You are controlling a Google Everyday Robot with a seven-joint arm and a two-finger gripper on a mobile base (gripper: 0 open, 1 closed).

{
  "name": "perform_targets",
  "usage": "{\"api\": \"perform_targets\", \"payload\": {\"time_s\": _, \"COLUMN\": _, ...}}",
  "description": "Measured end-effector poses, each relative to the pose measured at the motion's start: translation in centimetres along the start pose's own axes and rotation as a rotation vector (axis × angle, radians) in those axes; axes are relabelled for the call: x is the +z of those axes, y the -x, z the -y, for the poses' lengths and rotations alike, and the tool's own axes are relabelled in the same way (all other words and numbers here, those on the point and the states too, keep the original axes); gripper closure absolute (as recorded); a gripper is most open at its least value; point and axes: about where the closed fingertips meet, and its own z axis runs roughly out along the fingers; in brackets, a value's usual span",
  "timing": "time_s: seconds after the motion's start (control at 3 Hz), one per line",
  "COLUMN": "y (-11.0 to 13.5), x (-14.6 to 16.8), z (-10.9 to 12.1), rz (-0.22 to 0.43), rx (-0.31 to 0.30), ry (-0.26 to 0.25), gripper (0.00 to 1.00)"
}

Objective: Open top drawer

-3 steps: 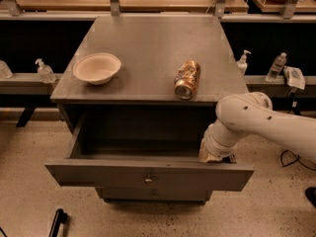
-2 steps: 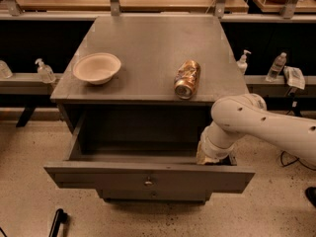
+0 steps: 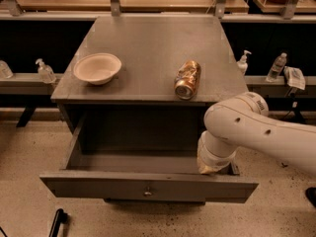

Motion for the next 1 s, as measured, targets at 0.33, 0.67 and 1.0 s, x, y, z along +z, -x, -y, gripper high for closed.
{"api": "perform_targets", "payload": {"time_s": 0.33, "y": -1.0, "x": -3.0, "z": -1.0, "rz": -0.059, "rx": 0.016, "ry": -0.041, "gripper": 1.0}}
{"api": "perform_targets", "payload": {"time_s": 0.67, "y": -2.8, "x": -4.4, "z": -1.8, "rz": -0.04, "rx": 0.057, "ry": -0.069, "gripper": 1.0}}
{"api": "perform_targets", "payload": {"time_s": 1.0, "y": -3.8, "x": -4.2, "z": -1.5, "rz": -0.013, "rx": 0.076, "ry": -0.088, "gripper": 1.0}}
